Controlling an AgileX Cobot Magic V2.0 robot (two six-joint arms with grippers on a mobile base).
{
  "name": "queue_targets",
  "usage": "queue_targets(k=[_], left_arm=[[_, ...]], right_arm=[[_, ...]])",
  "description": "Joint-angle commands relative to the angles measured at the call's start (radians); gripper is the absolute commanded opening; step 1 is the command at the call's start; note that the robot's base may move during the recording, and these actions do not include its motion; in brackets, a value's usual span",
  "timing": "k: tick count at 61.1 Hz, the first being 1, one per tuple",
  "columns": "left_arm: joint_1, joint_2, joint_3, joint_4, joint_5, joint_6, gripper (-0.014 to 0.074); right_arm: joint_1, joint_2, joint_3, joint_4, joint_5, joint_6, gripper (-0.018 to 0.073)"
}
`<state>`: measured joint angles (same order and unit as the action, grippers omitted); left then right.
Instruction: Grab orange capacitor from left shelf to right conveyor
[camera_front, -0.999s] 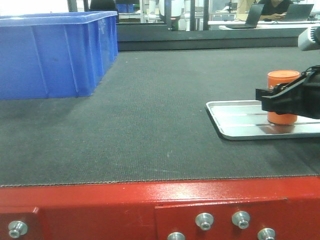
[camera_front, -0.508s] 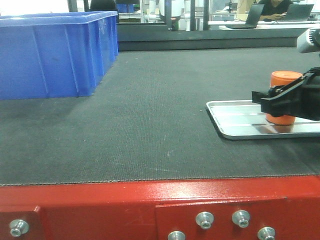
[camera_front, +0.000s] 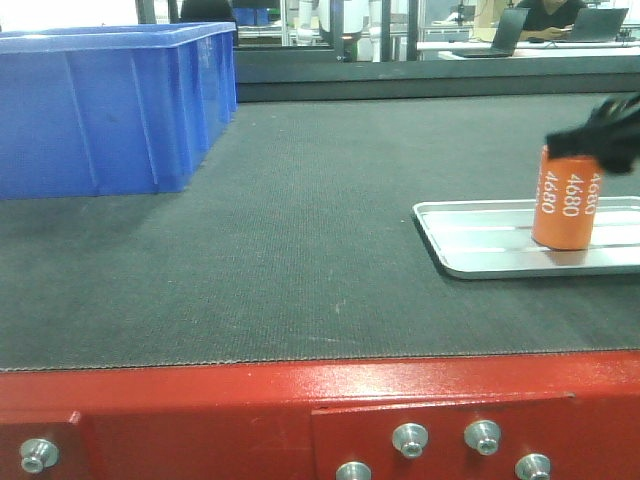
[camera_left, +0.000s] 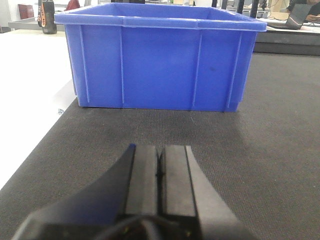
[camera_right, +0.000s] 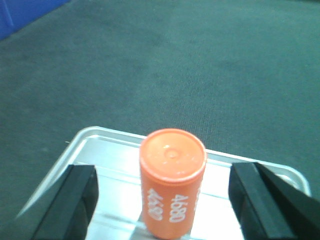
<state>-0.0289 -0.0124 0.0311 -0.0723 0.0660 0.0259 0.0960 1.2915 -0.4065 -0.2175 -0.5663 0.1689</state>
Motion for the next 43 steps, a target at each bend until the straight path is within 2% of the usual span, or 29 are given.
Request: queue_targets(k=[1,9,20,24,33,43], left_arm=[[-0.006,-0.010,-0.004,-0.002,-0.090,-0.001,-0.0127],[-0.006,-0.010,-0.004,-0.002,-0.090,-0.001,-0.0127],[-0.006,-0.010,-0.004,-0.002,-0.090,-0.001,-0.0127],[-0.006,-0.010,-0.004,-0.002,-0.090,-0.001,-0.0127],[-0.006,-0.010,-0.004,-0.002,-0.090,-0.001,-0.0127],[-0.006,-0.010,-0.004,-0.002,-0.090,-0.001,-0.0127]], right_arm=[[0.011,-0.168,-0.020,-0.012,0.072,0.055,0.0616],[0.022,-0.381,-0.028,-0.012,0.238,0.129,0.0497],[0.022,-0.638,-0.029,-0.012,0.490,0.144,0.0141],[0.022,-0.728,-0.029,-0.012,0.575,0.145,0.0038],[0.022,-0.884,-0.029,-0.012,0.709,0.145,0.0055],[0.022,-0.970,-0.029,-0.012,0.717,0.145,0.0055]])
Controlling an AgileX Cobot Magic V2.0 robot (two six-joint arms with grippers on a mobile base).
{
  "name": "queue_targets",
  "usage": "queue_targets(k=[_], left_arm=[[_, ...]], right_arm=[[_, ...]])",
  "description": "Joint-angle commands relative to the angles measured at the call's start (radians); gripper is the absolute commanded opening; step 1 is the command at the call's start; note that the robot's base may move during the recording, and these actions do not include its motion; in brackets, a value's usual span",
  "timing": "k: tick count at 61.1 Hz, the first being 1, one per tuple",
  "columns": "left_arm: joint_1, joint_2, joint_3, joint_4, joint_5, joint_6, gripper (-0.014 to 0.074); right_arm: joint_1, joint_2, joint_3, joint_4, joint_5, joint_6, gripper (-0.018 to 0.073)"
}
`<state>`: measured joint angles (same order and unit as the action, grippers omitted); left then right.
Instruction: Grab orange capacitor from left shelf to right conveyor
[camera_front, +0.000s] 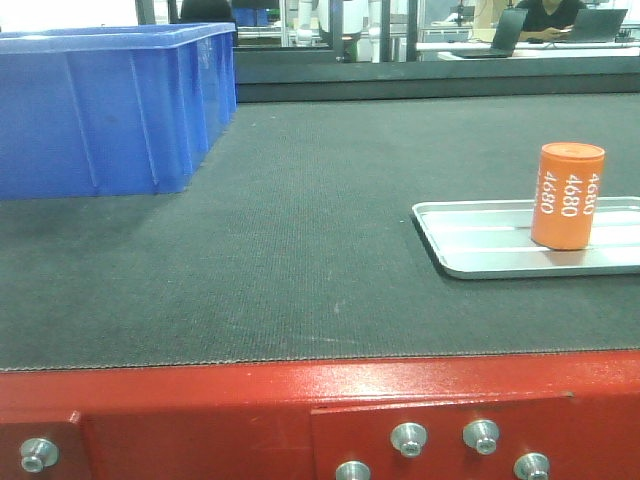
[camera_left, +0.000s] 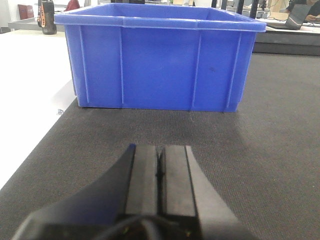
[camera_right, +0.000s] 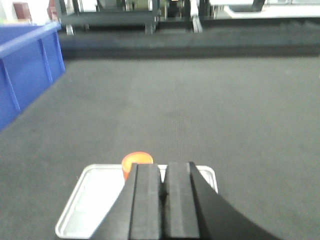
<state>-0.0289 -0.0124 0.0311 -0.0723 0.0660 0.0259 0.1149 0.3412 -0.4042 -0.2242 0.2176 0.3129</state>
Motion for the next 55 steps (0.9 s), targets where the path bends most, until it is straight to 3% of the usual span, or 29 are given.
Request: queue_targets(k=[1,47,55], left_arm=[[-0.006,-0.010,-0.004,-0.002,-0.090,-0.001,-0.0127],[-0.006,-0.010,-0.004,-0.002,-0.090,-0.001,-0.0127],[-0.006,-0.010,-0.004,-0.002,-0.090,-0.001,-0.0127]], right_arm=[[0.003,-0.022,-0.032,-0.005,-0.067,0.001,0.0055],[0.001,-0.020,0.011,-0.011,-0.042,-0.001,0.0055],[-0.003,-0.024,0.053,0.038,-0.073,-0.100,0.0055]])
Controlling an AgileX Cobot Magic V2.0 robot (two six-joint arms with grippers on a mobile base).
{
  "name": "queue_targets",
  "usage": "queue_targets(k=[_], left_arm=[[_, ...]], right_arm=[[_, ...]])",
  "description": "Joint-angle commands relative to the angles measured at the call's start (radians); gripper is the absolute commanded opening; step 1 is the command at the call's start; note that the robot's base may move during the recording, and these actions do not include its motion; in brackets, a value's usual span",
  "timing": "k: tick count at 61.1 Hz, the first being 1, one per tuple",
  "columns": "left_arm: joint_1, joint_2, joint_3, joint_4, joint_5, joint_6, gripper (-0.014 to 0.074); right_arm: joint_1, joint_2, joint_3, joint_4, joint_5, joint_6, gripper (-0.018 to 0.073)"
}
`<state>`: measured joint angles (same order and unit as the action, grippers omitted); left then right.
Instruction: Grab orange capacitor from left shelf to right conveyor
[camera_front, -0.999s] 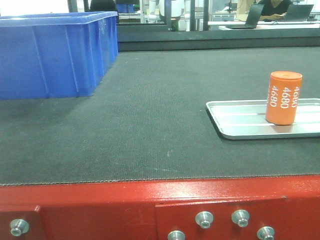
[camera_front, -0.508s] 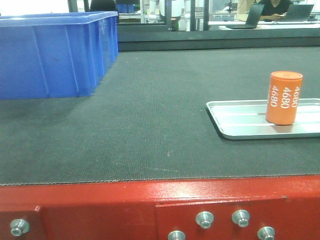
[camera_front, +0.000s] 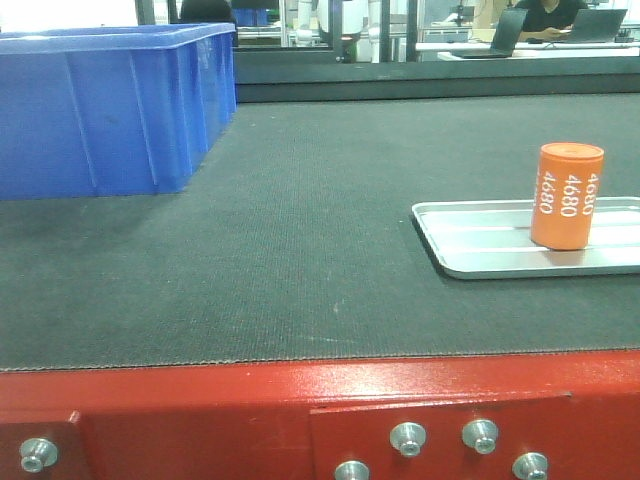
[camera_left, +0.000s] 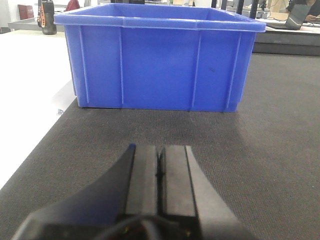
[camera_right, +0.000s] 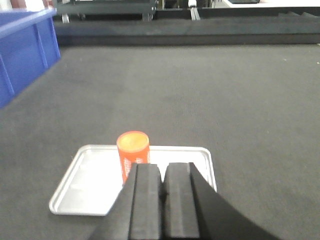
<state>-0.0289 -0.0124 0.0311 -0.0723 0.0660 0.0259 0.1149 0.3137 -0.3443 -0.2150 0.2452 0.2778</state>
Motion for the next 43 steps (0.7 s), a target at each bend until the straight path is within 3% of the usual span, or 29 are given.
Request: queue_targets(k=[1,8,15,25,43], left_arm=[[-0.006,-0.010,-0.004,-0.002,-0.090,-0.001,-0.0127],[-0.006,-0.010,-0.004,-0.002,-0.090,-0.001,-0.0127],[-0.006,-0.010,-0.004,-0.002,-0.090,-0.001,-0.0127],[-0.006,-0.010,-0.004,-0.002,-0.090,-0.001,-0.0127],[-0.006,-0.009,-0.004,-0.002,-0.090,-0.001,-0.0127]], right_arm=[[-0.007,0.001,0.001,0.051,-0.104,-0.093,0.0055],[-0.049,-0.038,0.065,0.215,-0.150,-0.246,0.0055],[-0.122,-0.120,0.148,0.338,-0.217,-0.313,0.0055],[-0.202,-0.259,0.283,0.347,-0.296,-0.314,0.0055],[-0.208,-0.338,0.368,0.347,-0.259,-0.313,0.0055]])
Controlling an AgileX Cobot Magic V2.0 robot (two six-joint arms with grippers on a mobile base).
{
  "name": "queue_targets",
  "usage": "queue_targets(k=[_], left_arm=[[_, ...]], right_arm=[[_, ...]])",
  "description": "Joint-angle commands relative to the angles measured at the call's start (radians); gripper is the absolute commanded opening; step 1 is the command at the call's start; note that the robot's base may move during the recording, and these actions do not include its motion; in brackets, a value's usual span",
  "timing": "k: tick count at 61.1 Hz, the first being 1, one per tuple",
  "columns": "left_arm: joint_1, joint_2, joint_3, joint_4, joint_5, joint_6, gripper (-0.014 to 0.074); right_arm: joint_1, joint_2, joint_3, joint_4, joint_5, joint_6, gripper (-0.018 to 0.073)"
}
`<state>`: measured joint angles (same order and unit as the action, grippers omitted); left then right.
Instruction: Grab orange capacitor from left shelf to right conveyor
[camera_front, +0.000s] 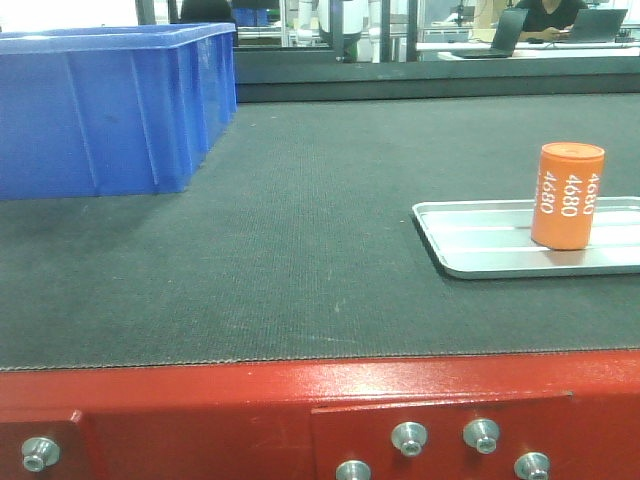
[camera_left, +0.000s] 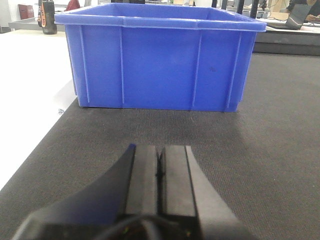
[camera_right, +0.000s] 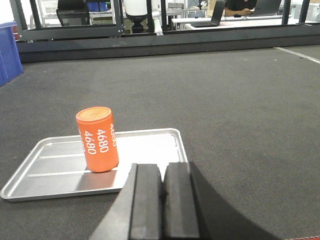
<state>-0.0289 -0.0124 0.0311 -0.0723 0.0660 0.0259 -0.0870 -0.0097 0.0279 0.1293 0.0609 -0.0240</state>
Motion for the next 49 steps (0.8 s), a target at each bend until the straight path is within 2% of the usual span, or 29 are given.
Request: queue_targets(k=[1,49], left_arm=[[-0.006,-0.009,-0.004,-0.002,-0.090,-0.001,-0.0127],[-0.006,-0.009,-0.004,-0.002,-0.090,-0.001,-0.0127]], right_arm=[[-0.006,-0.015,-0.004,0.003,-0.074,-0.011,0.0055],[-0.006,-0.015,-0.004,0.003,-0.075,-0.011,0.0055]])
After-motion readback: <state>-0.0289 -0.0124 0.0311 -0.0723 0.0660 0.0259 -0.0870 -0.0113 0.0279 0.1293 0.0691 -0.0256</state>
